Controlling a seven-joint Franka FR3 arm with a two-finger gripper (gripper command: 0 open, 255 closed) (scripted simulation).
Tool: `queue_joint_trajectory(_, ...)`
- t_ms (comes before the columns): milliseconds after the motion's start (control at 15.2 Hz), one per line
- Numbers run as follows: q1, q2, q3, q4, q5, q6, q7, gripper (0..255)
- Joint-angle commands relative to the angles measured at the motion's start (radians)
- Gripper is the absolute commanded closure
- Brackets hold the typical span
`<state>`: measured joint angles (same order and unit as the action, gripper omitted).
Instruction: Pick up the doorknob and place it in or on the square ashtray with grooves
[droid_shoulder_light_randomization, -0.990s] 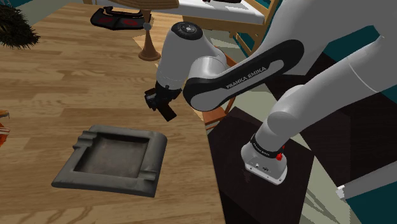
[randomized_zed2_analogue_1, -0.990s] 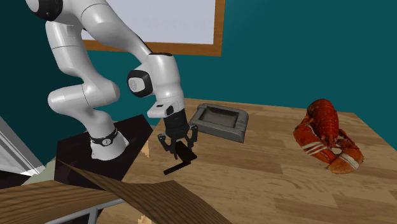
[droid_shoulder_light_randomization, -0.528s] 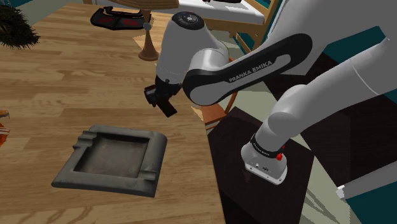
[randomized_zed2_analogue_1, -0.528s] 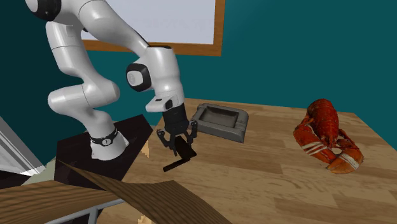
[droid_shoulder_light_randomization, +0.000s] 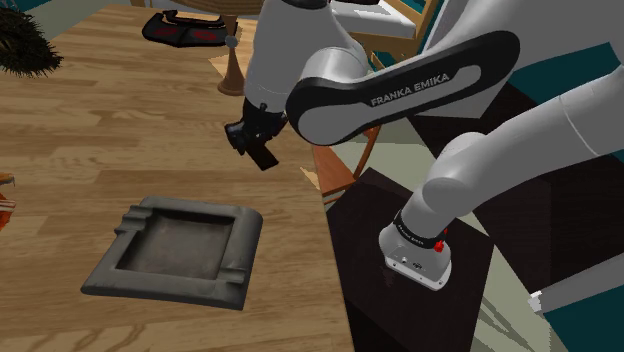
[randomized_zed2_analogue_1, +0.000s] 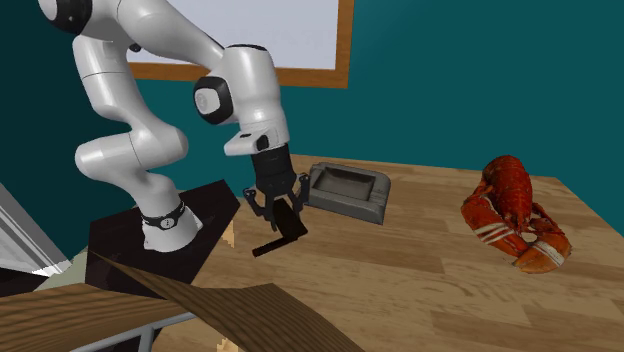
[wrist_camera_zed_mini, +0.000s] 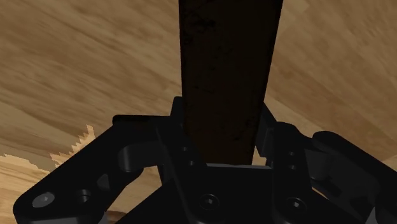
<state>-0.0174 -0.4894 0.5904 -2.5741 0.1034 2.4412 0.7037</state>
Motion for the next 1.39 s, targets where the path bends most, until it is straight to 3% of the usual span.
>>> queue_joint_trajectory(0,0.004,-0.012,-0.008,0.02,0.003,-0.032,-0.006,255)
queue_joint_trajectory(594,0.014,-0.056,-0.045,0.099,0.01,-0.153,-0.031,255)
queue_joint_trajectory(990,0.012,0.007,0.108,0.204,-0.01,-0.193,0.14,255)
queue_joint_trajectory(1320,-0.021,0.091,0.255,0.32,-0.061,-0.231,0.294,255)
